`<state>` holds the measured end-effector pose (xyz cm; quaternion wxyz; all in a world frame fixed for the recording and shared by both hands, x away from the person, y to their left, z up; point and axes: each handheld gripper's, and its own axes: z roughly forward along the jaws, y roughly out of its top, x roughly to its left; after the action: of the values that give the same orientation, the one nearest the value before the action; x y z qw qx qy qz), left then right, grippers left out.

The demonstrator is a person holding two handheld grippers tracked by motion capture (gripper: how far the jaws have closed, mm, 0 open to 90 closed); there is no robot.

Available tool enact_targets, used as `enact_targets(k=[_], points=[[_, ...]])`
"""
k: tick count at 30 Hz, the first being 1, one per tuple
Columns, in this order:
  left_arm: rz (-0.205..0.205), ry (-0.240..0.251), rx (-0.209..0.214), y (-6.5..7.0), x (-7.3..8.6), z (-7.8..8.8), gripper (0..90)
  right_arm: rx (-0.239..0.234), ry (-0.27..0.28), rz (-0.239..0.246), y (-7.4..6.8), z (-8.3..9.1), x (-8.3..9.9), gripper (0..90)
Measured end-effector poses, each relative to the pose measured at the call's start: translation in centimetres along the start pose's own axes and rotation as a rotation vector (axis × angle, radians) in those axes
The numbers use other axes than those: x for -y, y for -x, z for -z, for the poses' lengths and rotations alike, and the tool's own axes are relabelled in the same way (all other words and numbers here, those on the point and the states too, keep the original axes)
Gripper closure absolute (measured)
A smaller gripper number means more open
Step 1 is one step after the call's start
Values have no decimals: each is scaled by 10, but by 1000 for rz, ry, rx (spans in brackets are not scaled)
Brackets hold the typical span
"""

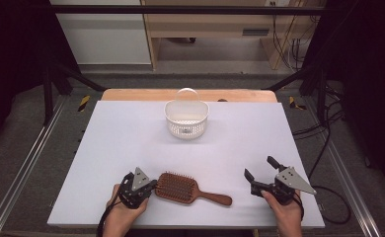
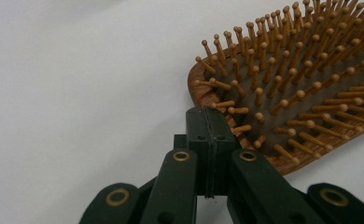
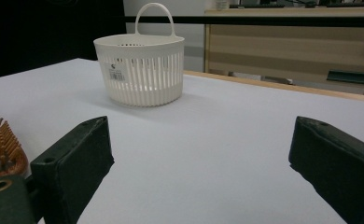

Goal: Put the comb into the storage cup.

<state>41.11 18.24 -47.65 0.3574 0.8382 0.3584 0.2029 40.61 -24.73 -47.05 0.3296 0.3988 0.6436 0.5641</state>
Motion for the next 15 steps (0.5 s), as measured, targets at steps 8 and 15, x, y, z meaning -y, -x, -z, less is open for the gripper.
enact_targets(k=[8,15], points=[[-12,3,3,8,-4,-5,897,15,10,-18,2,3,-2,67],[-16,6,10,10,-6,-7,897,21,4,-11,2,3,-3,69]])
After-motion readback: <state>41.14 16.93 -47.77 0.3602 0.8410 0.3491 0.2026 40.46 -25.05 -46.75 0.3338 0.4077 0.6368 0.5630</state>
